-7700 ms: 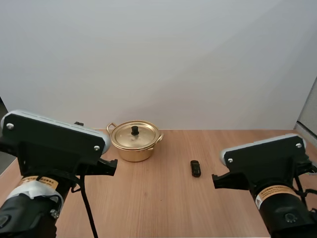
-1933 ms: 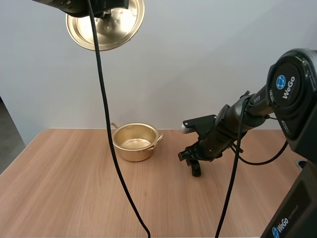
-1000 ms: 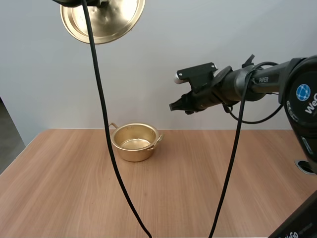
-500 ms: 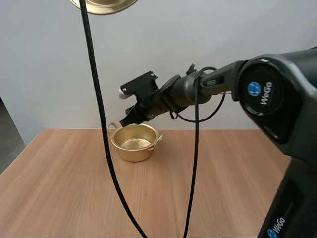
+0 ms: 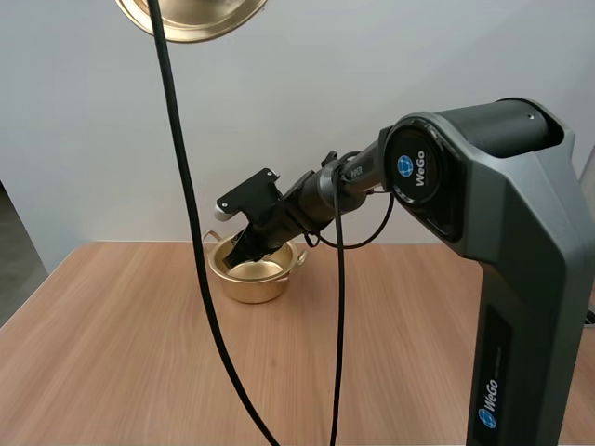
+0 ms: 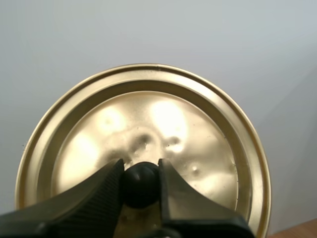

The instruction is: Open the pot, put the car inside, and close it

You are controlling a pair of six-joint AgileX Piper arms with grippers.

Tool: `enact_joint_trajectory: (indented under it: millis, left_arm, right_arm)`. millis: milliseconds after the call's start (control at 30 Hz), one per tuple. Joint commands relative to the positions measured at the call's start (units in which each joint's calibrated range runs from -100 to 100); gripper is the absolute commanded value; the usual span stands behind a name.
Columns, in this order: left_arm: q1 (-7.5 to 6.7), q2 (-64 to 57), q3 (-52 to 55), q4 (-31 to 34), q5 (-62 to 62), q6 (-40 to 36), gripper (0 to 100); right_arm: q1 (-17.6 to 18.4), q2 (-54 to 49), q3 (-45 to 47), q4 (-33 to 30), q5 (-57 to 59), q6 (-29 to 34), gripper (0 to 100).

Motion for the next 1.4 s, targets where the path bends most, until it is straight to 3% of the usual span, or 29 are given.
enact_joint_trajectory:
  millis: [0, 100, 167, 367, 433, 467, 500, 567, 600, 800, 1033, 1367]
  left_arm:
    - [0.03, 0.0, 0.1, 0.1, 1.6, 0.0, 0]
    - [0.03, 0.0, 0.1, 0.2, 2.8, 0.6, 0]
    - [0.03, 0.0, 0.1, 0.2, 2.8, 0.6, 0]
    - [0.03, 0.0, 0.1, 0.5, 3.7, 0.4, 0]
    - [0.03, 0.0, 0.1, 1.0, 4.2, 0.4, 0]
    - [0.03, 0.0, 0.1, 1.2, 4.2, 0.4, 0]
    - [0.03, 0.0, 0.1, 1.4, 4.2, 0.4, 0]
    - [0.03, 0.0, 0.1, 1.7, 4.2, 0.6, 0]
    - [0.03, 0.0, 0.1, 1.7, 4.2, 1.2, 0]
    - [0.03, 0.2, 0.1, 6.5, 4.2, 3.7, 0]
    - [0.03, 3.1, 0.1, 12.6, 7.8, 4.8, 0]
    - [-0.17, 17.8, 0.1, 7.6, 14.3, 11.1, 0]
  right_arm:
    - [0.0, 0.2, -0.1, 0.0, 0.0, -0.1, 17]
    - [0.0, 0.3, -0.8, 0.0, 0.0, -0.3, 52]
    - [0.0, 0.3, -0.7, 0.1, 0.0, -0.3, 67]
    - [0.0, 0.3, -0.7, 0.3, -0.3, 0.7, 68]
    - [0.0, 0.1, -0.7, 0.4, -0.7, 1.4, 64]
    - [0.0, -0.3, -0.7, 0.4, -1.5, 2.1, 56]
    - [-0.1, -1.0, -0.7, 0.4, -1.9, 2.7, 42]
    - [-0.6, -3.2, -0.7, 0.4, -1.9, 3.3, 5]
    - [-0.8, -4.3, -0.7, 0.2, -1.9, 3.3, 0]
    - [-4.0, -13.6, -0.7, 0.1, -1.3, 3.4, 0]
    - [-11.7, -24.6, 1.8, -1.6, 5.9, 8.5, 0]
    - [-25.2, -44.4, 4.5, -5.7, 28.8, 17.6, 0]
